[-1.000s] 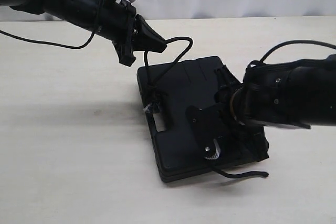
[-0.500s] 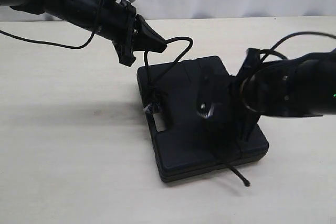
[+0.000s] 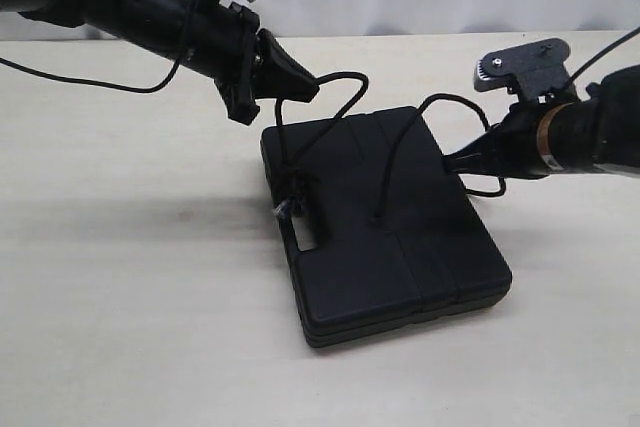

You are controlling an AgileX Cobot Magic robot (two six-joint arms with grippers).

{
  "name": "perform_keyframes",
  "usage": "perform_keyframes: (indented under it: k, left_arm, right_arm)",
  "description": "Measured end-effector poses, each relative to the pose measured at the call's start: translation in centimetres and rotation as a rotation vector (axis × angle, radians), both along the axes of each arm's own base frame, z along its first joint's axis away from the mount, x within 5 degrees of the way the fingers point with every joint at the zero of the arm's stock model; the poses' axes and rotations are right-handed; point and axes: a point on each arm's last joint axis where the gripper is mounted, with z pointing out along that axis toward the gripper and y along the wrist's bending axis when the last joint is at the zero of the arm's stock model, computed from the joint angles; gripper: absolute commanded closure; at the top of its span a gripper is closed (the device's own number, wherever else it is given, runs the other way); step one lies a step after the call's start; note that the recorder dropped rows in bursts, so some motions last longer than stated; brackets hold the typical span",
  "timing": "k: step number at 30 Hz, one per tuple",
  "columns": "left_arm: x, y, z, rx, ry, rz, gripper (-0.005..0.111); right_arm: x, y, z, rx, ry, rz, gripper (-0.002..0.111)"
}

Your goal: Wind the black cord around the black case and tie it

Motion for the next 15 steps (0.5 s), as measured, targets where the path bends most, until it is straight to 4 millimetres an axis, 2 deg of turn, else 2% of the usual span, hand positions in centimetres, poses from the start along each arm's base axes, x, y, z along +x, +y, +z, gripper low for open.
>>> perform_keyframes:
  k: [4, 8, 15]
  left_arm:
    - [-0.6, -0.2, -0.2, -0.02, 0.001, -0.098, 0.107]
    - [-1.0, -0.6, -1.3, -0.008, -0.009, -0.179, 0.107]
    - [-2.4, -2.9, -2.0, 0.014, -0.101, -0.339, 0.107]
  right_arm:
    - [0.5, -0.8, 0.3, 0.123, -0.024, -0.042, 0.104]
    - [1.6, -1.7, 1.3, 0.224, -0.074, -0.075, 0.104]
    - [2.6, -2.3, 2.6, 0.235, -0.122, -0.095, 0.104]
